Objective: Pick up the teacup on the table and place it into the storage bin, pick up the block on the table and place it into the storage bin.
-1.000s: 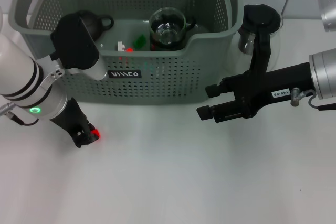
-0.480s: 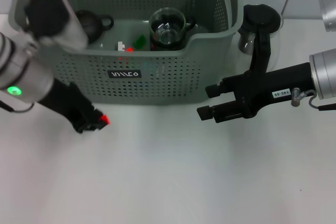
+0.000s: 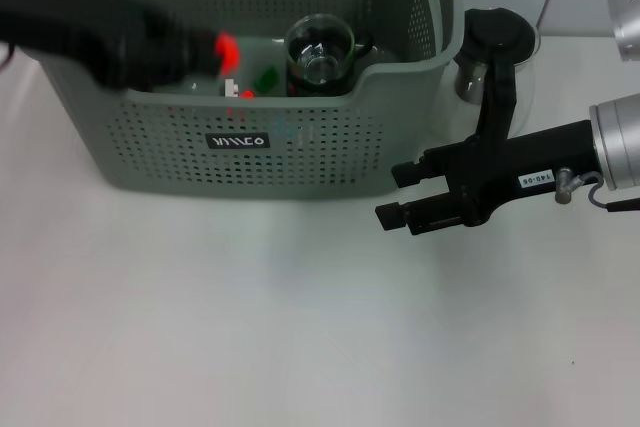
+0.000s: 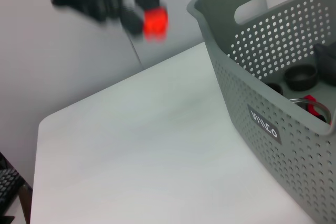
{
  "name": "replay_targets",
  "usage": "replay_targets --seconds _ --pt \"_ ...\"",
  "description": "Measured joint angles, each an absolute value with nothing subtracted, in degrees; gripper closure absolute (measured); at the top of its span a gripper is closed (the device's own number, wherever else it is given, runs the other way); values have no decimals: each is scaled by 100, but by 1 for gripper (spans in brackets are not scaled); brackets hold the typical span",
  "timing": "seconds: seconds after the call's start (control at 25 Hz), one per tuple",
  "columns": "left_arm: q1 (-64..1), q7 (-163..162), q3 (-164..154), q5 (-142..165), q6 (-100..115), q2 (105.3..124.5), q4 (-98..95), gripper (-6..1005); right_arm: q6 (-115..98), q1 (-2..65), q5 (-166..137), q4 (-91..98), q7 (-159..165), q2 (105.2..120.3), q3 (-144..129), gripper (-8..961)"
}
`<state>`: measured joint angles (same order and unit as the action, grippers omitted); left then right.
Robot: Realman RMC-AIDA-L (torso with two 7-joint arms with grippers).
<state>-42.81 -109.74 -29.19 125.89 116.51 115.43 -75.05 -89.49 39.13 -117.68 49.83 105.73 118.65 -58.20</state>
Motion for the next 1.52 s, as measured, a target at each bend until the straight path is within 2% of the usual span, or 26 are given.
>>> replay_targets --seconds 0.24,0.52,0.68,0.92,1.24,1.52 --pt "-4667 -10957 -3432 12386 10107 11459 -6941 768 -8952 3915 -11770 4985 10573 11864 -5810 205" --pt "-5290 -11133 -4799 13553 7462 11468 -5458 755 -8963 3934 -11769 5015 10573 11873 -5833 205" --pt "-5519 -11428 -5334 14282 6512 11534 -4897 748 -8969 3936 -11769 5016 10573 11873 -5836 205" --pt "-5597 -11825 -5702 15027 5802 11804 -4695 737 -9020 3937 -11769 5016 10573 11868 -5815 204" --pt "-5447 -12011 -5392 14761 6280 11849 -5266 722 -9037 3935 -11762 5021 10573 11865 -5801 204" --pt "-4557 -11930 -4055 12622 7846 11829 -6549 442 -9659 3918 -11265 5165 10475 11865 -5467 204"
